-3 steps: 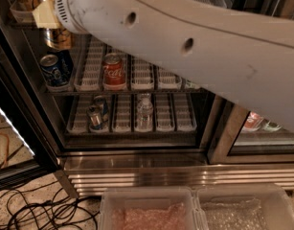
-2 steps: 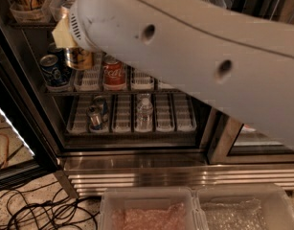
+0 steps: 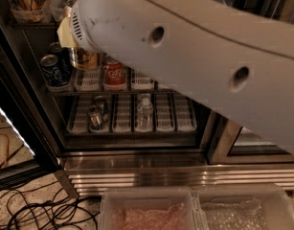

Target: Pick orange can from top shelf of fridge

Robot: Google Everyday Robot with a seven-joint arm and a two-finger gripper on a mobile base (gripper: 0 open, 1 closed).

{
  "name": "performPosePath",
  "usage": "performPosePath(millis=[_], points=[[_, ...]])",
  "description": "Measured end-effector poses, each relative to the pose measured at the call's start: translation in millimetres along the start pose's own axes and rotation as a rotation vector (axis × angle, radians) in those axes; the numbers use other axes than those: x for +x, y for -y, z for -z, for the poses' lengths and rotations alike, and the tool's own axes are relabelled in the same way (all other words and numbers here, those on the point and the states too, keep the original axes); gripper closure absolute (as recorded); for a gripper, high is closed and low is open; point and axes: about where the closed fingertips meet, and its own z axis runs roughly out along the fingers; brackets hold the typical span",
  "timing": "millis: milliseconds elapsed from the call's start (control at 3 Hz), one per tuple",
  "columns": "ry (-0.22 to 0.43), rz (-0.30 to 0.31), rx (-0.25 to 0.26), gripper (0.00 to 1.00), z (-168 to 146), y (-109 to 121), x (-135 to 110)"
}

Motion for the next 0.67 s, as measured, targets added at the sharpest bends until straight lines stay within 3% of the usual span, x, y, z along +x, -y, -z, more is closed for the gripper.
performPosePath(millis=[333, 667], points=[[0.032, -0.138, 0.013, 1.0, 29, 7, 21], [0.004, -0.363, 0.051, 1.0, 49, 28, 77]])
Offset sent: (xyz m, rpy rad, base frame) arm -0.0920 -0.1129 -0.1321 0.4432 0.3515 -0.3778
